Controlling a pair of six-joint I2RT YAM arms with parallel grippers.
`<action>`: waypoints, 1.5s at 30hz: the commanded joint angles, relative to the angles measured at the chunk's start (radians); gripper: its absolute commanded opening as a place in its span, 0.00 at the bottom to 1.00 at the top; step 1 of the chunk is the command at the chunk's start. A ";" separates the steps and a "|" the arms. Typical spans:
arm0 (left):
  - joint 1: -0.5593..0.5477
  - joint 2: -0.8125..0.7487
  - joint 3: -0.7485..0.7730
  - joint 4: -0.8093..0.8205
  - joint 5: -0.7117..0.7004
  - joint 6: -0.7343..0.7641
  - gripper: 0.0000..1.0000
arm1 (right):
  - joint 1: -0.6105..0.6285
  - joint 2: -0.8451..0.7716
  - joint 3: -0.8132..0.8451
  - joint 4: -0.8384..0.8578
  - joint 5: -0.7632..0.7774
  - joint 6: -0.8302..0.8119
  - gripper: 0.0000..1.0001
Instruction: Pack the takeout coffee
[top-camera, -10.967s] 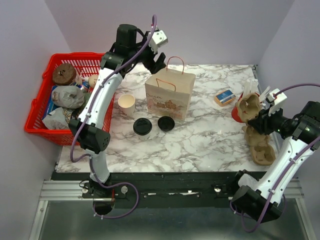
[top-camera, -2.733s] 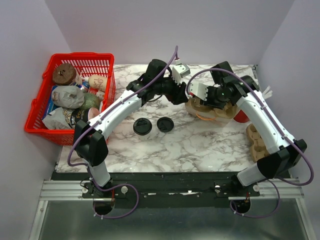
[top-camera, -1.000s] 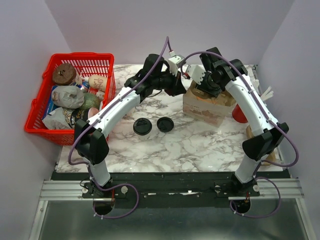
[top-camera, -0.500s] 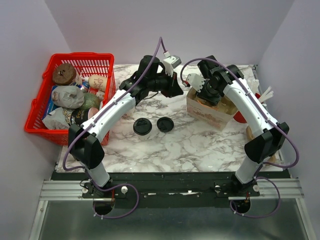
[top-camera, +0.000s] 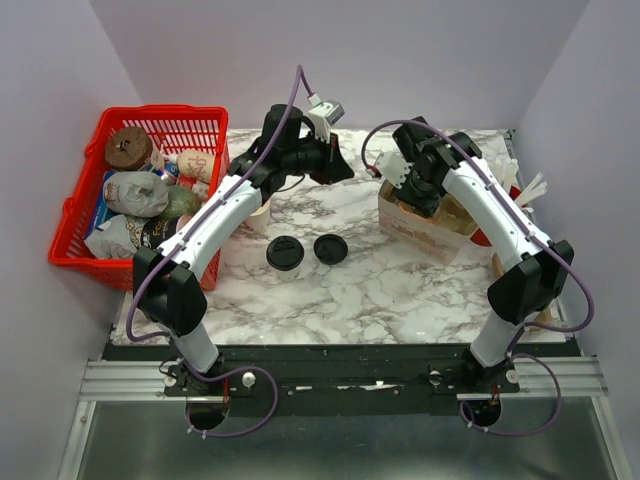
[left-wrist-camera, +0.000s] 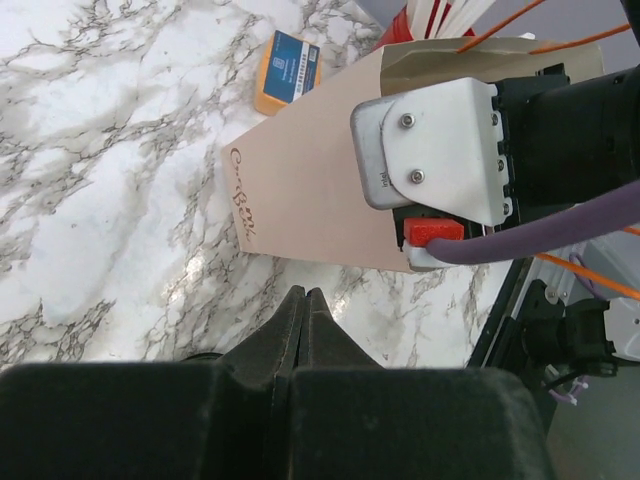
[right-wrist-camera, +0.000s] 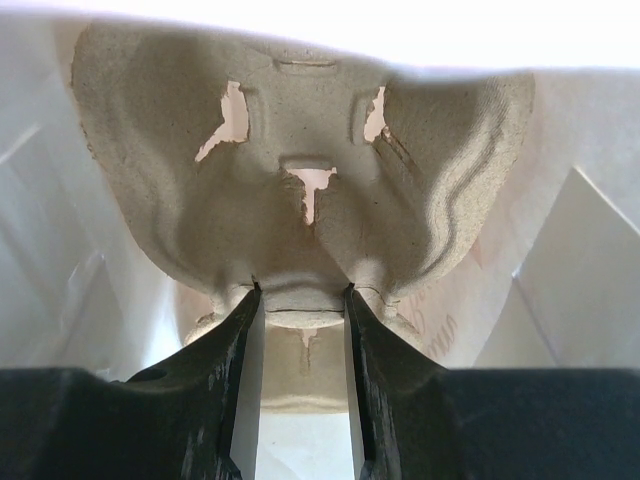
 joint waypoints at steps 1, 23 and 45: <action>0.002 -0.011 -0.013 0.020 0.014 -0.023 0.00 | -0.051 0.033 0.047 -0.182 -0.070 0.011 0.01; 0.012 -0.019 -0.026 0.021 0.013 -0.014 0.10 | -0.203 0.144 0.121 -0.171 -0.202 -0.045 0.22; 0.013 0.009 -0.011 0.023 0.014 -0.006 0.21 | -0.203 0.072 0.263 -0.189 -0.208 0.002 0.63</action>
